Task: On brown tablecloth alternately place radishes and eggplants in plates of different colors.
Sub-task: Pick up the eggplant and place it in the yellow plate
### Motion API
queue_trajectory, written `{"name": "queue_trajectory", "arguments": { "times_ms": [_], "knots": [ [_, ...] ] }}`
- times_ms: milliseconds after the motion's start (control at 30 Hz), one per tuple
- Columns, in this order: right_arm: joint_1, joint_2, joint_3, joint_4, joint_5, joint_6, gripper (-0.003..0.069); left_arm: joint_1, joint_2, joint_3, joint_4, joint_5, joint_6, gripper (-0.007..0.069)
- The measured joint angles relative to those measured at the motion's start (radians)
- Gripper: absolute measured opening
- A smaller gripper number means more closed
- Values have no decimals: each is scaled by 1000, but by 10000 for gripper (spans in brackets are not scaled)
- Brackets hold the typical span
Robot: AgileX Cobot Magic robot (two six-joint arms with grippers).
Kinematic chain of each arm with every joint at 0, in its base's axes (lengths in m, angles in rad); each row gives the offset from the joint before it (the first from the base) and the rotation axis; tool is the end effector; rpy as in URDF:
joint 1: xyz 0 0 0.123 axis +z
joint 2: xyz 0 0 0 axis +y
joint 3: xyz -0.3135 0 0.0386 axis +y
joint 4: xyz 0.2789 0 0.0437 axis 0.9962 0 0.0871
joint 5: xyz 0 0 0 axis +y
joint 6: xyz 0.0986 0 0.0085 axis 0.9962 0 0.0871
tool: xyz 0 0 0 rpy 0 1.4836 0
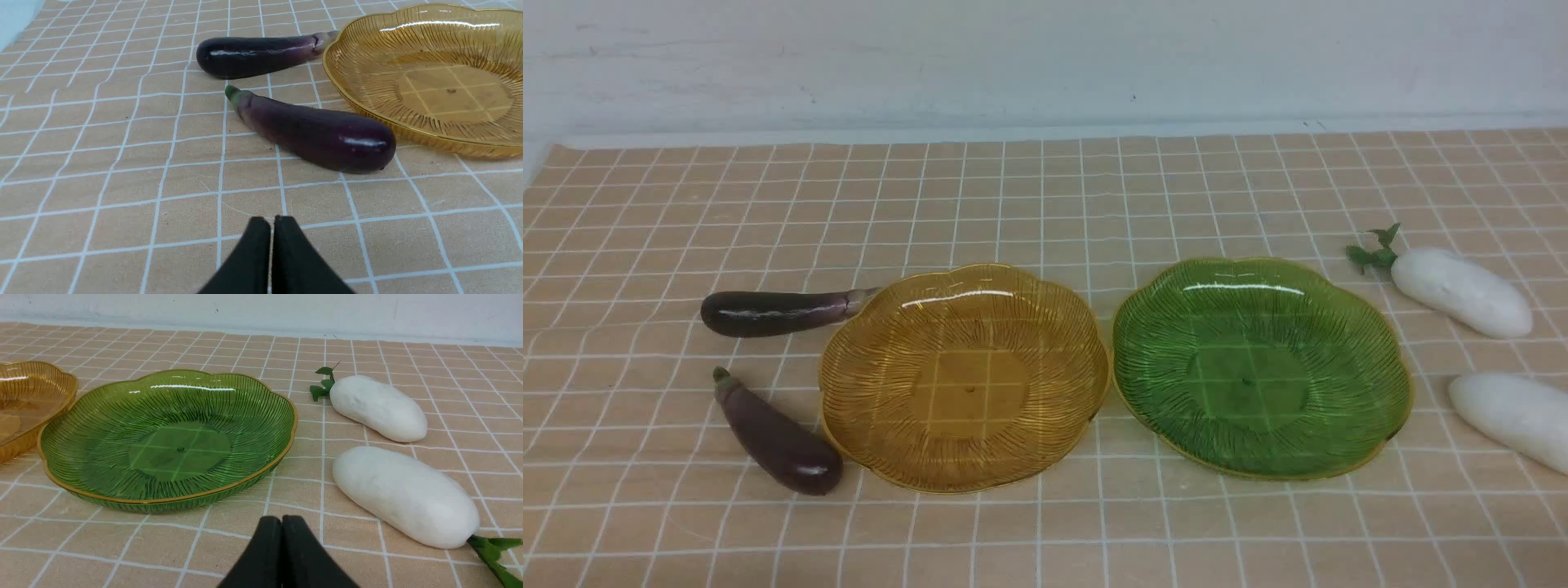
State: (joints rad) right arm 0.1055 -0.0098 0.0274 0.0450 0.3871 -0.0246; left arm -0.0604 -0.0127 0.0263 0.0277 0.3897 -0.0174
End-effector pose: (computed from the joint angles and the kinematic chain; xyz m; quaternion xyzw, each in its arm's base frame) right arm 0.0592 0.0080 0.1663 -0.0408 0.8089 0.0428 0.5850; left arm 0.0595 -0.0026 0.1667 0.0247 0.8092 -0.0111 0.5870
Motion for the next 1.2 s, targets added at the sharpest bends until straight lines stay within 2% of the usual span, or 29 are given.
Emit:
{"name": "queue_trajectory", "arguments": {
  "times_ms": [1200],
  "knots": [
    [0, 0, 0, 0, 0, -22, -17, 0, 0, 0, 0, 0, 0, -3]
  ]
}}
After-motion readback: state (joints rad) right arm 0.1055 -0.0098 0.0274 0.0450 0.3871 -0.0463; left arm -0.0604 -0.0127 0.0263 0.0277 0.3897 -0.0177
